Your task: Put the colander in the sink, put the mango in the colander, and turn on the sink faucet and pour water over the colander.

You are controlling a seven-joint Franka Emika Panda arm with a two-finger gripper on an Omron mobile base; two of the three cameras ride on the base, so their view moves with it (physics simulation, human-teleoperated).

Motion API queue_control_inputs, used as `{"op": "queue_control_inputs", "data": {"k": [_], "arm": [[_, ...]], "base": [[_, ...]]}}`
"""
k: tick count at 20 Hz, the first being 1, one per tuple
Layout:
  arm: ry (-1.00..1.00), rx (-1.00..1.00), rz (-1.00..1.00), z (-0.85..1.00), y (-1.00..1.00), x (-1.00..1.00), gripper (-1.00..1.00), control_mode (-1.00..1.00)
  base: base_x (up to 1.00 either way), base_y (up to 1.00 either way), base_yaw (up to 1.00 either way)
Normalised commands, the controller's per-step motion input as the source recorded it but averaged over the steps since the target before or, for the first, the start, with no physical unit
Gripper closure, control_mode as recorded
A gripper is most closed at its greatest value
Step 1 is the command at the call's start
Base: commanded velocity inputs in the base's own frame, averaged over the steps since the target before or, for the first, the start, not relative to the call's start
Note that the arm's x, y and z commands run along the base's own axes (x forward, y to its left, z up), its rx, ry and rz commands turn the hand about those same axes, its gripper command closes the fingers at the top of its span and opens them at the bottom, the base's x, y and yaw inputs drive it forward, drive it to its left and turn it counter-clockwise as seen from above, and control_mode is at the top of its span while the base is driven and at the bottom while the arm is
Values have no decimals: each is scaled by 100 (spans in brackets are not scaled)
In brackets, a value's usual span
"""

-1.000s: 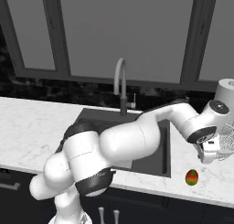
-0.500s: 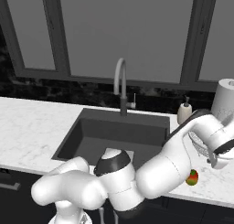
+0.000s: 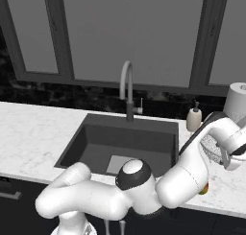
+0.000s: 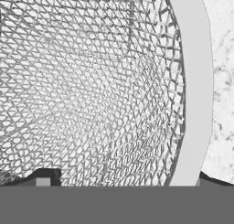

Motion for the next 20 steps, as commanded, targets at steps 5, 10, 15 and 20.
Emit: {"op": "queue_control_inputs", "data": {"k": [5, 10, 15, 20], "arm": [[-2, 0, -19, -69, -4, 4, -100, -100], [-10, 0, -22, -92, 51, -20, 100, -100], [-35, -1, -21, -77, 100, -16, 100, -100], [-38, -1, -19, 9, 99, 0, 100, -100]], "base": [[0, 0, 0], [0, 0, 0], [0, 0, 0], [0, 0, 0]]}}
